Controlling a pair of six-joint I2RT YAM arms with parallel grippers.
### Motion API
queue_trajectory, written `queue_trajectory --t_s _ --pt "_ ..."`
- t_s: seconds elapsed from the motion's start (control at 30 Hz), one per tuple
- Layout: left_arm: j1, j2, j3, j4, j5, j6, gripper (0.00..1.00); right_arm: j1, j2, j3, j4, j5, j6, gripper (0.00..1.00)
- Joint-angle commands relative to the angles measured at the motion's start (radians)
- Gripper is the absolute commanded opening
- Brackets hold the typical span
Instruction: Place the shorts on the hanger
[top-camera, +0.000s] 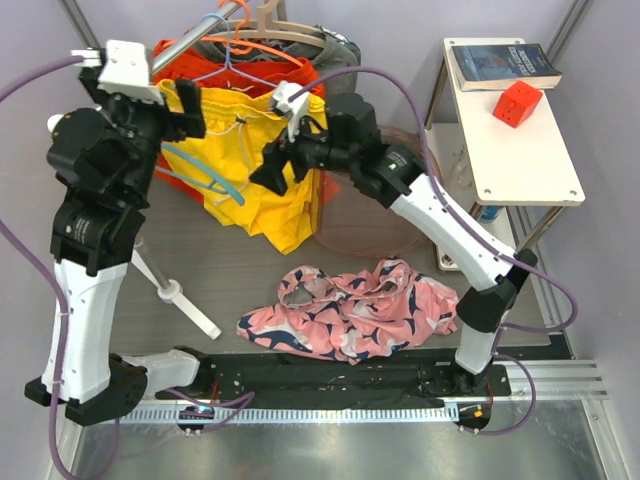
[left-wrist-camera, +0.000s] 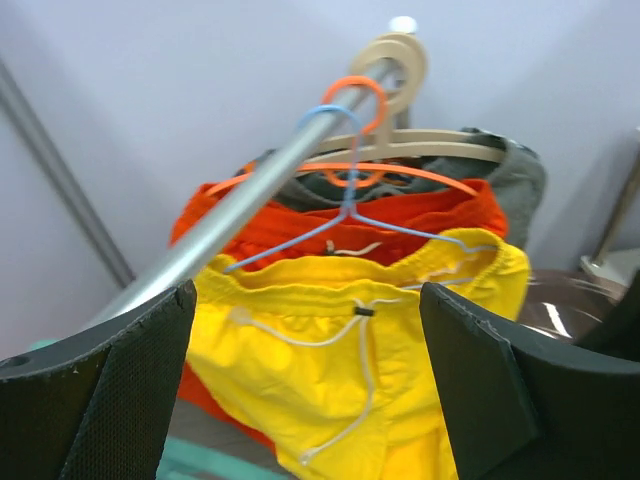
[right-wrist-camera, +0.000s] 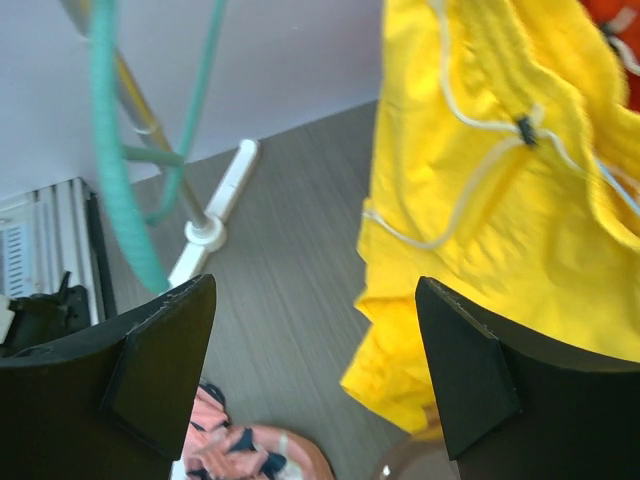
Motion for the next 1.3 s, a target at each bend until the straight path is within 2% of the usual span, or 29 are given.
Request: queue_trajectory --t_s 0.0,0.1,0.27,0.47,0.6,0.7,0.8,0.9,0.93,1.1,1.13,1.2,1.23,1.27 --pt "0.172 -0.057 0.017 0.046 0.075 -0.12 0.91 0.066 0.044 0.135 0.078 0.052 -0.006 0.88" --pt "0.264 -0.077 0.027 0.033 0.135 -0.174 0.92 0.097 0.069 0.155 0.081 0.063 -0.026 0.89" --pt "0.353 -0.112 0.008 0.027 0.159 -0.217 0.93 0.129 0.092 0.157 0.103 0.06 -0.054 0.9" --pt "0.404 -0.128 -0.015 0.033 0.161 -0.248 0.93 0.154 0.124 0.183 0.137 0.015 -0.052 0.91" --pt "0.418 -0.129 -0.016 0.041 0.169 -0.259 0.94 0.178 0.156 0.181 0.149 0.04 -0.069 0.93" --pt "0.427 -0.126 -0.006 0.044 0.169 -0.263 0.95 0.182 0.196 0.198 0.16 0.061 -0.061 0.9" --pt "0.432 -0.128 0.0 0.044 0.167 -0.266 0.95 0.185 0.216 0.206 0.184 0.075 -0.057 0.81" --pt "0.433 -0.122 0.001 0.046 0.165 -0.271 0.96 0.183 0.22 0.198 0.224 0.078 -0.06 0.63" --pt "0.436 -0.12 0.001 0.046 0.167 -0.278 0.96 0.185 0.225 0.196 0.233 0.08 -0.061 0.54" --pt "0.436 -0.117 0.001 0.047 0.181 -0.285 0.96 0.189 0.237 0.196 0.304 0.125 -0.067 0.27" --pt "0.438 -0.116 -0.002 0.047 0.179 -0.285 0.96 0.189 0.239 0.199 0.31 0.132 -0.064 0.17" --pt "0.438 -0.117 -0.003 0.047 0.181 -0.289 0.96 0.188 0.239 0.203 0.322 0.141 -0.057 0.09" --pt "0.438 -0.117 -0.005 0.047 0.184 -0.289 0.96 0.188 0.237 0.201 0.327 0.145 -0.055 0.01" --pt "0.438 -0.117 -0.005 0.047 0.182 -0.292 0.96 0.189 0.23 0.198 0.333 0.153 -0.052 0.01"
